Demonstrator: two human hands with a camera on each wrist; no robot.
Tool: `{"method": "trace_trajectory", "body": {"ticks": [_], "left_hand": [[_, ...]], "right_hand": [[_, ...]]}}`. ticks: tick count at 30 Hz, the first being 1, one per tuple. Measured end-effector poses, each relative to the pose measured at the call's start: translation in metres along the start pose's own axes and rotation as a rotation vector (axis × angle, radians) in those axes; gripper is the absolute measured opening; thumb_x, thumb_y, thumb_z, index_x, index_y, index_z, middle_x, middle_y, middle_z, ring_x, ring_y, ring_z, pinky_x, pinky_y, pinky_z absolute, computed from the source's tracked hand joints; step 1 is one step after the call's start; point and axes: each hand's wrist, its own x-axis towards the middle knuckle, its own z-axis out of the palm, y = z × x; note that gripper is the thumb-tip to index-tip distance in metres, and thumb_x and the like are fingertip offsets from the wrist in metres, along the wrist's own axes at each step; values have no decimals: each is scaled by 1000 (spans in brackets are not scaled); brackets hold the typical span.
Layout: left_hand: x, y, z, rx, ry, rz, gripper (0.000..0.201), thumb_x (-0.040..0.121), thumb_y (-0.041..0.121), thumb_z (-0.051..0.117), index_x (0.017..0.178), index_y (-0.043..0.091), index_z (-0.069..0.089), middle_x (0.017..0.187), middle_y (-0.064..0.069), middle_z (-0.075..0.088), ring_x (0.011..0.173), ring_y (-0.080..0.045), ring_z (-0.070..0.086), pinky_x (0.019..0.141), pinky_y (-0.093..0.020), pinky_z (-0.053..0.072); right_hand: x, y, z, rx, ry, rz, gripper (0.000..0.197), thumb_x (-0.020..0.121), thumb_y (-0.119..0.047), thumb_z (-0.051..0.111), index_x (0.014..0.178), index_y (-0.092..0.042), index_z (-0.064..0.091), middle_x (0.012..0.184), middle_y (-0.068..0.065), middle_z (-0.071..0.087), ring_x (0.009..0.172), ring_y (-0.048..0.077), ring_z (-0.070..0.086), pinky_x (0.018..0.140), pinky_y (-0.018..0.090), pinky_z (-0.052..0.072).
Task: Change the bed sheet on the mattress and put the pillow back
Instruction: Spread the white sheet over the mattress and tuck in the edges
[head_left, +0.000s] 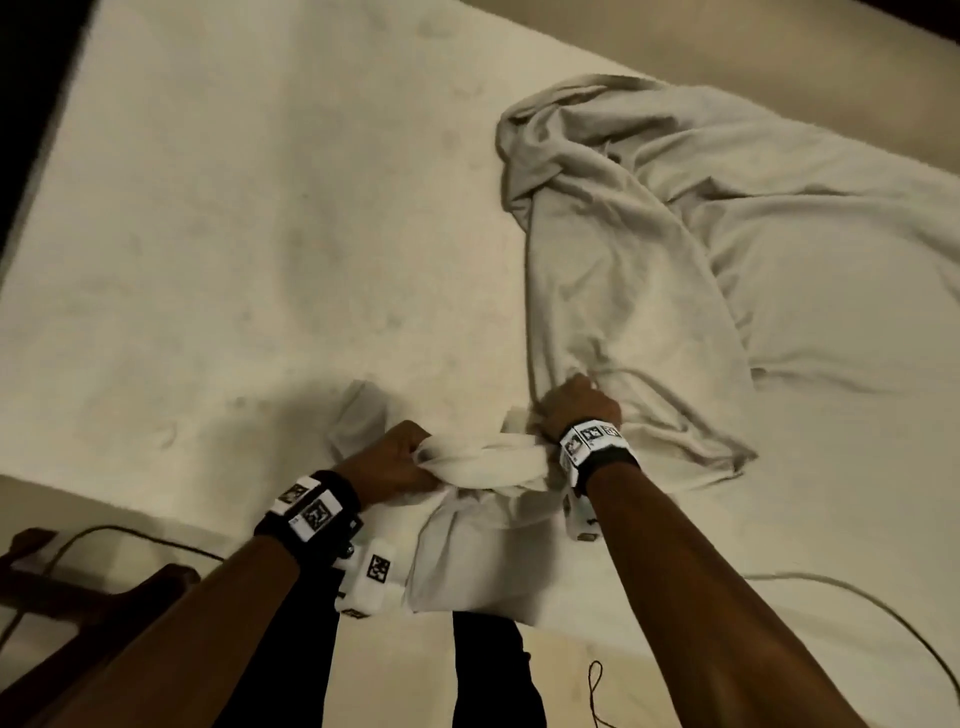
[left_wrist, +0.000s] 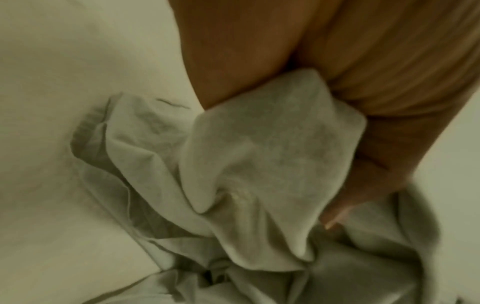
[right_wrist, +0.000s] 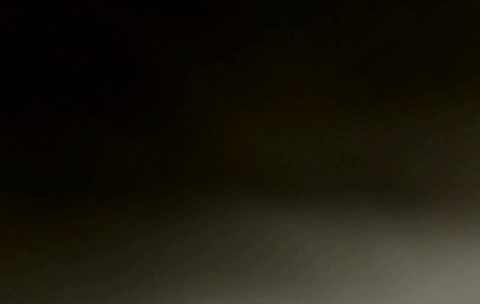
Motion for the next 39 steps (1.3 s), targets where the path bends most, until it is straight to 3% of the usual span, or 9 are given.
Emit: {"method": "trace_trajectory", "body": {"ticks": [4, 9, 13, 18, 21, 25, 29, 33, 39], "left_hand": [[-36, 11, -61, -163, 84, 63, 40, 57, 2, 88, 93, 10, 74, 88, 6, 76, 88, -4, 69, 80, -21, 51], [-105, 25, -150, -361, 258, 164, 37, 47, 3, 87, 74, 19, 70, 69, 11, 71, 69, 0, 67, 66, -16, 52], [-169, 34, -237, -373, 328, 261, 47, 74, -21, 72, 60, 23, 78, 73, 0, 73, 72, -12, 68, 70, -22, 53], [-235, 24, -310, -455, 423, 338, 42, 38, 45, 101, 60, 17, 77, 60, -1, 69, 56, -11, 67, 55, -20, 55], [-231, 3, -316, -315, 481, 372, 13, 75, 21, 89, 72, 27, 78, 62, 16, 69, 60, 6, 65, 57, -7, 48], [-198, -72, -304, 139, 434, 320, 59, 81, 27, 84, 123, 60, 59, 124, 45, 56, 121, 16, 51, 104, -12, 40], [-155, -138, -265, 403, 165, 246, 85, 85, 9, 70, 149, 52, 36, 144, 27, 49, 124, 3, 50, 111, -20, 36], [-143, -149, -230, 410, 50, 126, 65, 85, 0, 57, 116, 57, 66, 95, 27, 59, 97, 1, 58, 94, -26, 48], [-181, -117, -224, 72, -152, 140, 29, 78, 34, 61, 97, 31, 83, 98, 8, 78, 98, -21, 72, 91, -41, 53]], "right_hand": [[-19, -29, -23, -68, -127, -19, 32, 93, -26, 54, 120, -9, 60, 129, 12, 62, 120, 35, 59, 92, 38, 48], [-39, -134, -97, 48, -89, -114, 45, 92, -41, 67, 122, -6, 68, 126, 21, 61, 119, 39, 56, 97, 37, 47], [-50, -233, -170, 1195, 175, -82, 21, 76, -10, 74, 80, 6, 63, 70, 13, 68, 65, 22, 67, 61, 39, 57], [-83, -322, -197, 1901, -129, -304, 29, 82, 9, 58, 75, -16, 69, 66, -6, 70, 72, 10, 67, 68, 27, 54], [-68, -345, -145, 1430, -191, -103, 13, 87, -4, 62, 100, -8, 63, 68, -5, 74, 72, 16, 72, 77, 34, 62], [-39, -338, -55, 626, -66, 77, 70, 77, -41, 70, 130, 2, 53, 123, 22, 66, 109, 38, 66, 91, 46, 56], [-53, -339, -36, 582, 322, -35, 51, 95, -26, 59, 132, 6, 42, 124, 27, 60, 114, 42, 59, 91, 43, 48], [-47, -361, -48, 413, 452, -324, 58, 87, -39, 65, 131, -6, 46, 127, 18, 53, 111, 38, 58, 81, 43, 51], [3, -379, -40, 249, 125, -20, 100, 89, -61, 47, 156, 2, 7, 150, 24, 39, 134, 41, 45, 103, 46, 42]]}}
